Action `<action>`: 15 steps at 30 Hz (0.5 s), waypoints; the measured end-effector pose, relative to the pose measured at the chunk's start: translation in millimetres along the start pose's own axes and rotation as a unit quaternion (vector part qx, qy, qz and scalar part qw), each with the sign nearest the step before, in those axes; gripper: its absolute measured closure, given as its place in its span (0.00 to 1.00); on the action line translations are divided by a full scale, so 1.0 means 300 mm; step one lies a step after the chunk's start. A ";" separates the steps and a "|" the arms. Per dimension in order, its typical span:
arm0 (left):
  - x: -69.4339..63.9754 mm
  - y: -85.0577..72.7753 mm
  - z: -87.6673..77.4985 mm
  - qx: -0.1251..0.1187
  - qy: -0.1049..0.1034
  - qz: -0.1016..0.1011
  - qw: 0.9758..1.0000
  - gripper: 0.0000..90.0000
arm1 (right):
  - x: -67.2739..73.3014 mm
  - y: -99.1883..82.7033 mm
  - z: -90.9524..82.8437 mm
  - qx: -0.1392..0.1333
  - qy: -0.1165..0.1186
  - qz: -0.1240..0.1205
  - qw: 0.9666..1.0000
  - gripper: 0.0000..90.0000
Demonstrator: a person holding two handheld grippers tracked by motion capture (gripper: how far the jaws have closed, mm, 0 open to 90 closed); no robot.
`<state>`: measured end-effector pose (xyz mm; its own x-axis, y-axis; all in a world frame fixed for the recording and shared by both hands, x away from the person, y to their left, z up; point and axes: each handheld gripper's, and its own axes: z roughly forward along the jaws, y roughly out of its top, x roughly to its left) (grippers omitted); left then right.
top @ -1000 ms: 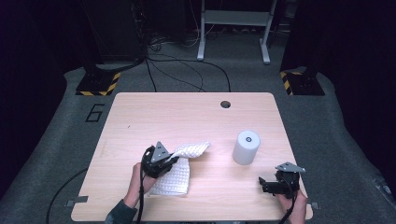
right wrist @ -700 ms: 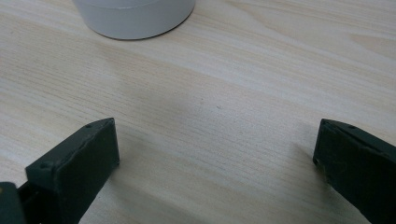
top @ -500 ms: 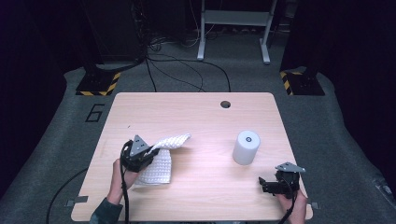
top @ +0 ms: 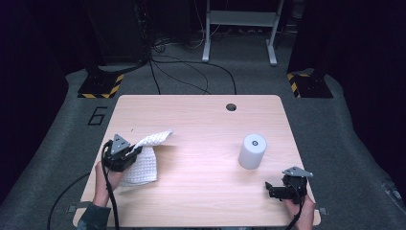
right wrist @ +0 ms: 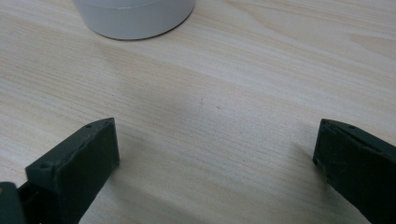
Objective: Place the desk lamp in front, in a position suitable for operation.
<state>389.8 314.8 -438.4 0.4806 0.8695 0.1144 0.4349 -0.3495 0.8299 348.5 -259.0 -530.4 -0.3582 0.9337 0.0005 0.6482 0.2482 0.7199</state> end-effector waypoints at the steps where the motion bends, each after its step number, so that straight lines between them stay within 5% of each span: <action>1: 0.010 -0.006 0.003 -0.001 0.004 -0.003 1.000 0.89 | 0.000 0.000 0.000 0.000 0.000 0.000 1.000 0.00; 7: 0.065 -0.035 0.026 0.025 0.011 -0.023 0.999 0.89 | 0.000 0.000 0.000 0.000 0.000 0.000 1.000 0.00; 15: 0.115 -0.090 0.122 0.077 0.007 -0.043 0.996 0.86 | 0.000 0.000 0.000 0.000 0.000 0.000 1.000 0.00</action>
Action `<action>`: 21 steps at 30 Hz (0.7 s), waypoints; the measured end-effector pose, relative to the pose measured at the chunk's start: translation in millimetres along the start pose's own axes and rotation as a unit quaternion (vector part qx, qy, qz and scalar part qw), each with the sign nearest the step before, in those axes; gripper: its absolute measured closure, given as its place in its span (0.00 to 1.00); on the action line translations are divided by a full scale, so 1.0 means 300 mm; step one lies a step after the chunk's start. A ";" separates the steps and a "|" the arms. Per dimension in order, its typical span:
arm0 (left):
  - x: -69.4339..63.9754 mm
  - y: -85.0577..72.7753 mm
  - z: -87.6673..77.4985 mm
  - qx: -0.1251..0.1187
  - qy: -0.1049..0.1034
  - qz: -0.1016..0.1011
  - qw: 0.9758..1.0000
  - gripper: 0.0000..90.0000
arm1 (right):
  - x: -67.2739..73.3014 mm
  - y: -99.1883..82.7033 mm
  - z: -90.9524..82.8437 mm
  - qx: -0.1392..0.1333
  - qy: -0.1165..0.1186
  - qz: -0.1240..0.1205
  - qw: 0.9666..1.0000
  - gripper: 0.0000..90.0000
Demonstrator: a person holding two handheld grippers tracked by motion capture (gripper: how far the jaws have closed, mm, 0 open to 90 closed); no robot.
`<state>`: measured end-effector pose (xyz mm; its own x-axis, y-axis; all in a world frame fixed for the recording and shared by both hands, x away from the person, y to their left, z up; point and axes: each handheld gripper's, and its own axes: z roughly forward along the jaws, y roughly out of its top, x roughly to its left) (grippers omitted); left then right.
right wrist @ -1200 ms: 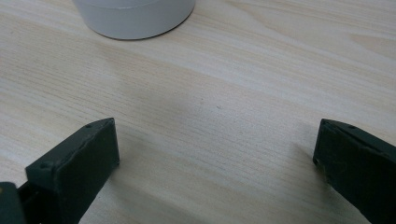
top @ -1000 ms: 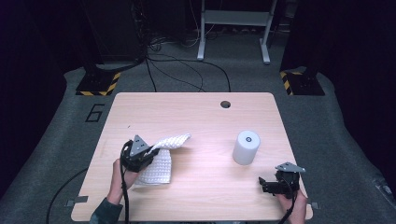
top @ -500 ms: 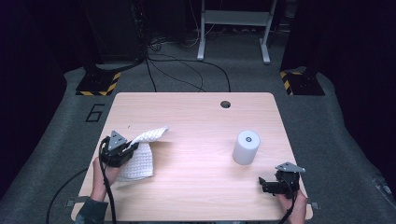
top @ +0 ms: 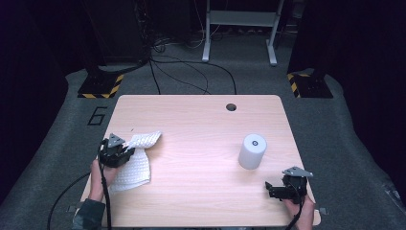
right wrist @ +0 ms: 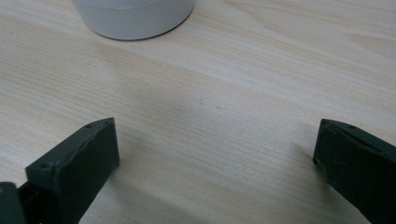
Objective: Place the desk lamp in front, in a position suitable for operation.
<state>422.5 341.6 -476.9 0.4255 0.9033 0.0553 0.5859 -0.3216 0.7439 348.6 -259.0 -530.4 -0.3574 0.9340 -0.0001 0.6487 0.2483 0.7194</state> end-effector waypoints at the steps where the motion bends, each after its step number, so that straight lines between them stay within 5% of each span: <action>1: 0.002 -0.007 0.015 0.001 0.000 -0.006 1.000 0.85 | 0.000 0.000 0.000 0.000 0.000 0.000 1.000 0.00; 7: 0.010 -0.037 0.063 0.023 -0.007 -0.023 0.999 0.73 | 0.000 0.000 0.000 0.000 0.000 0.000 1.000 0.00; 16: -0.011 -0.021 0.035 0.018 0.010 -0.016 1.000 0.21 | 0.000 0.000 0.000 0.000 0.000 0.000 1.000 0.00; 21: -0.047 -0.006 -0.009 0.001 -0.002 -0.009 1.000 0.03 | 0.000 0.000 0.000 0.000 0.000 0.000 1.000 0.00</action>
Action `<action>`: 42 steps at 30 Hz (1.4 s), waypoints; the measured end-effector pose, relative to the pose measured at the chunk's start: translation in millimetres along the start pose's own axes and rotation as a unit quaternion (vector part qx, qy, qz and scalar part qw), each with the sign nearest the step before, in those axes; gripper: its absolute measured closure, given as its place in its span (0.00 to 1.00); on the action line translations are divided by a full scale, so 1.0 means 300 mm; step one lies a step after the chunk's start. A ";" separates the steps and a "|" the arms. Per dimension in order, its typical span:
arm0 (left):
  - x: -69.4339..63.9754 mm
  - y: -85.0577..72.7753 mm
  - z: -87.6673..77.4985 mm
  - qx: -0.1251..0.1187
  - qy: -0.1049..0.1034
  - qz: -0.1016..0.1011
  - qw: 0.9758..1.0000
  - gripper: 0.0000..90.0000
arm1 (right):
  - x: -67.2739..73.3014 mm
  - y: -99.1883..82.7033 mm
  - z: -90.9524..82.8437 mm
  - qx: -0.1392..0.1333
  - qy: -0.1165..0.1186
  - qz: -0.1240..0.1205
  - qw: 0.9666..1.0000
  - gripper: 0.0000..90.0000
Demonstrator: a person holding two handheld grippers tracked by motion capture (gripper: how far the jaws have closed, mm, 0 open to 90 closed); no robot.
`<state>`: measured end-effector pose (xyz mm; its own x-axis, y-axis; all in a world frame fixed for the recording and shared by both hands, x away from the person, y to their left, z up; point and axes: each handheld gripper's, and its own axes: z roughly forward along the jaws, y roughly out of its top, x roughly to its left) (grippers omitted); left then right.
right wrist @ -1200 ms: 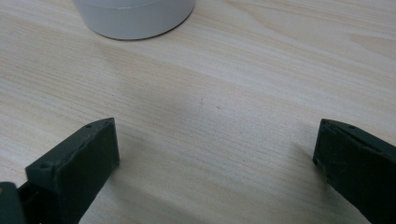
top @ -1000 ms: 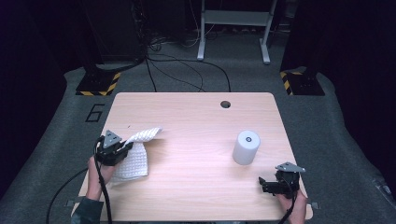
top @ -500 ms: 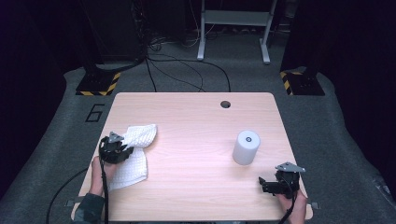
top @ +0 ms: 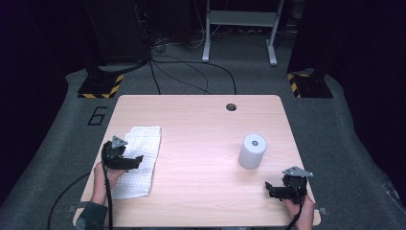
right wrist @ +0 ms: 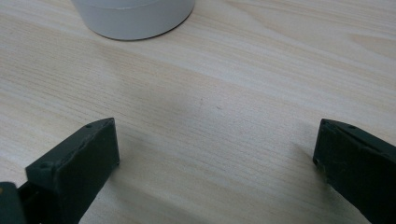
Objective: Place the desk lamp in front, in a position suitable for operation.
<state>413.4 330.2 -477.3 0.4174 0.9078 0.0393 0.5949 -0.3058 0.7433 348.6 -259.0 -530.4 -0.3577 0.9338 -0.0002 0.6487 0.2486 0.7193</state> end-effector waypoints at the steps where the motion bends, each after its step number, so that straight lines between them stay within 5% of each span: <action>1: -0.013 0.000 -0.007 -0.006 -0.001 0.002 1.000 0.02 | 0.000 0.000 0.000 0.000 0.000 0.000 1.000 0.00; 7: -0.098 -0.014 -0.037 -0.020 -0.034 0.019 0.999 0.00 | 0.000 0.000 0.000 0.000 0.000 0.000 1.000 0.00; 14: -0.241 -0.075 0.005 -0.014 -0.081 0.056 0.995 0.00 | 0.000 0.000 0.000 0.000 0.000 0.000 1.000 0.00; 19: -0.307 -0.113 0.039 -0.018 -0.093 0.064 0.993 0.00 | 0.000 0.000 0.000 0.000 0.000 0.000 1.000 0.00; 38: -0.357 -0.155 0.075 0.016 -0.096 0.081 0.992 0.00 | 0.014 0.029 0.007 0.017 -0.016 0.012 1.000 0.00; 42: -0.357 -0.155 0.075 0.016 -0.096 0.080 0.992 0.00 | 0.031 0.037 0.001 -0.006 0.001 0.027 1.000 0.00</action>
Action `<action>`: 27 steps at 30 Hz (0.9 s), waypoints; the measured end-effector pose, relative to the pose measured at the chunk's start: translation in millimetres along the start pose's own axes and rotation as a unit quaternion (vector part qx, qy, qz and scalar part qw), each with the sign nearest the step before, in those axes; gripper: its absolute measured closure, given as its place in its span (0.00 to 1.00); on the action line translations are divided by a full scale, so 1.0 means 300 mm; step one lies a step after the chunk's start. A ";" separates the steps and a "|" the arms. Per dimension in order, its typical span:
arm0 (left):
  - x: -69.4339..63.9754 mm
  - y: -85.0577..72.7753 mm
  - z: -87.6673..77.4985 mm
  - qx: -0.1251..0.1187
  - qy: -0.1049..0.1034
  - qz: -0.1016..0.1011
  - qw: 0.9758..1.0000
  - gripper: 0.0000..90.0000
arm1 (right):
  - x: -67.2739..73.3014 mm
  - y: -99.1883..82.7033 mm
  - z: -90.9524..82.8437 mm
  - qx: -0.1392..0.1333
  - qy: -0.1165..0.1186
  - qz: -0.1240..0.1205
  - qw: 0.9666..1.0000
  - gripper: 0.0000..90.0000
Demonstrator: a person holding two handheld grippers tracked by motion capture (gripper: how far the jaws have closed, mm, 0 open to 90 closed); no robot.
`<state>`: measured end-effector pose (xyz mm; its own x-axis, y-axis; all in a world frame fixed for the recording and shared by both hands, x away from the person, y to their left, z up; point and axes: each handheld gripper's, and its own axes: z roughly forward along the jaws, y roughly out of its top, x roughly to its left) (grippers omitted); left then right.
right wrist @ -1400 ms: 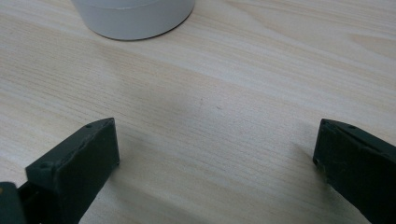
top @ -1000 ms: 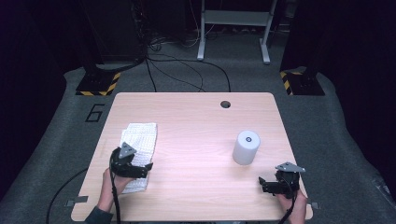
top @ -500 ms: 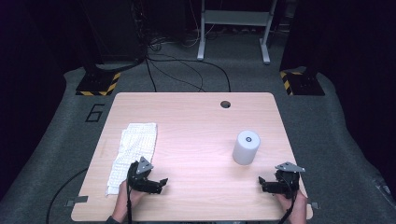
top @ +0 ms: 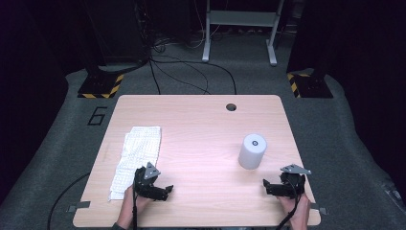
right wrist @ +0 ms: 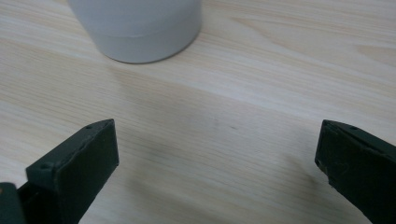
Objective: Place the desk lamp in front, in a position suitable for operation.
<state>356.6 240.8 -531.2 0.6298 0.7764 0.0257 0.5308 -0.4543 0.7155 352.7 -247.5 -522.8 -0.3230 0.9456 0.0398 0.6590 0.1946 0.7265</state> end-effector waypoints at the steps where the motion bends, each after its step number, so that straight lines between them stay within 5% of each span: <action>1: 0.000 0.000 0.000 0.000 0.000 0.000 1.000 0.00 | 0.006 0.006 0.001 0.006 0.009 0.001 1.000 0.00; 9: 0.000 0.000 0.000 0.000 0.000 0.000 1.000 0.00 | 0.066 0.085 0.008 0.017 0.042 -0.010 0.999 0.00; 27: 0.000 0.000 0.000 0.000 0.000 0.000 1.000 0.00 | 0.116 0.266 0.054 -0.005 0.052 -0.012 0.999 0.00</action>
<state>356.6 240.9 -531.3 0.6303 0.7759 0.0253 0.5306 -0.4544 0.7155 404.9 -195.0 -474.5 -0.4081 0.9081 0.0938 0.6436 0.2133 0.7350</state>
